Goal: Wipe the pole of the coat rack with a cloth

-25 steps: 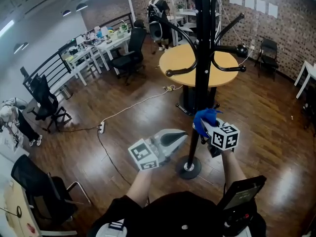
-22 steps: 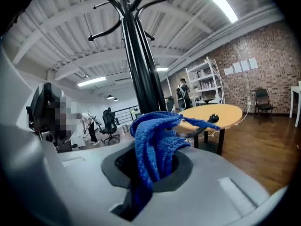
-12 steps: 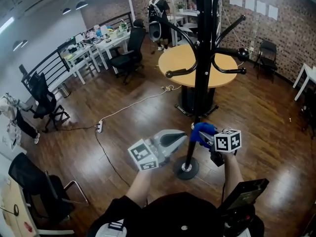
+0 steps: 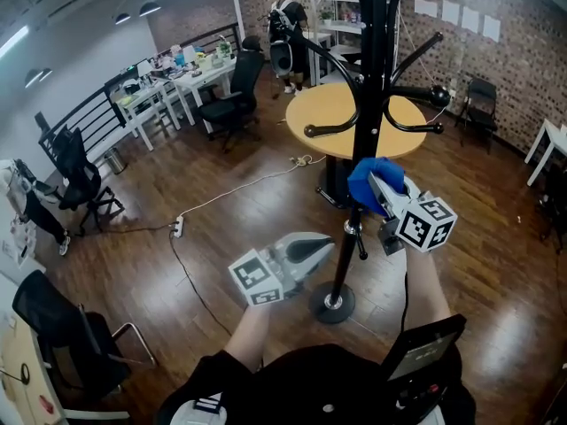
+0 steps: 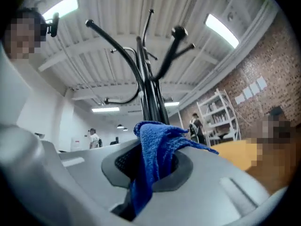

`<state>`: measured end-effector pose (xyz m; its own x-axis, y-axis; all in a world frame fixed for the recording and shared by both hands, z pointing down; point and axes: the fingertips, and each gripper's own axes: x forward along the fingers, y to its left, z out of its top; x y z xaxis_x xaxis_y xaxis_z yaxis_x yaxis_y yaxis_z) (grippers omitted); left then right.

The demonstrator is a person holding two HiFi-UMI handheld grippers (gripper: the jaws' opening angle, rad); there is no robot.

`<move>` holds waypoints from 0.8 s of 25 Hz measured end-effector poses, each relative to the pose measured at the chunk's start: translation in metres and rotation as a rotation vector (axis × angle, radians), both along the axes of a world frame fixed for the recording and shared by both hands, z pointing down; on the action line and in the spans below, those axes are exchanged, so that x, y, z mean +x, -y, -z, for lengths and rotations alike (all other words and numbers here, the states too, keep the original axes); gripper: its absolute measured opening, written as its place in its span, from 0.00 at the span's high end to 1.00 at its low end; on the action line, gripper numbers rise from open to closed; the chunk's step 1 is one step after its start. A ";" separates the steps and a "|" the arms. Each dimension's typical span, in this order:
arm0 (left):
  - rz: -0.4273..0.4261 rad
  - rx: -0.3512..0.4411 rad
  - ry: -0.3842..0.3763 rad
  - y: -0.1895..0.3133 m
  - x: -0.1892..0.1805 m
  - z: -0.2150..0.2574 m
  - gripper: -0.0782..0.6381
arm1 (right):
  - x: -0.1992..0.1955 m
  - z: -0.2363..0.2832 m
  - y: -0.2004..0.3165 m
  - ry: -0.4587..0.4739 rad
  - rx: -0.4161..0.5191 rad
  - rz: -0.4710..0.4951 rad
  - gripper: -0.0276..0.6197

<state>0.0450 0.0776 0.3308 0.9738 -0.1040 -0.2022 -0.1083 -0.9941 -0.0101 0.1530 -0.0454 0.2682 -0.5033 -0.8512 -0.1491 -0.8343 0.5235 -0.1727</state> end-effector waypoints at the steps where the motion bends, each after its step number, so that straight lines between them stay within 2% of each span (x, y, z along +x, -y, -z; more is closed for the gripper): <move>1: -0.002 0.002 -0.003 0.000 0.001 0.001 0.90 | 0.002 0.029 -0.001 -0.003 0.066 -0.028 0.90; 3: -0.005 0.005 -0.006 0.000 0.003 0.003 0.90 | 0.005 0.082 -0.005 -0.016 0.182 -0.086 0.90; 6: -0.009 0.007 -0.005 -0.001 0.004 0.003 0.90 | 0.004 0.149 -0.025 -0.037 0.335 -0.121 0.90; 9: -0.004 0.006 -0.001 -0.002 0.003 0.002 0.90 | -0.006 0.196 -0.071 -0.011 0.476 -0.087 0.90; 12: 0.001 0.008 0.003 0.001 0.002 0.004 0.90 | -0.015 0.212 -0.105 0.006 0.575 -0.050 0.90; 16: 0.006 0.012 0.001 0.001 0.000 0.006 0.90 | -0.014 0.204 -0.092 0.001 0.559 -0.076 0.90; 20: 0.007 0.006 0.011 0.000 -0.001 0.002 0.90 | -0.011 0.151 -0.037 -0.063 0.378 -0.127 0.90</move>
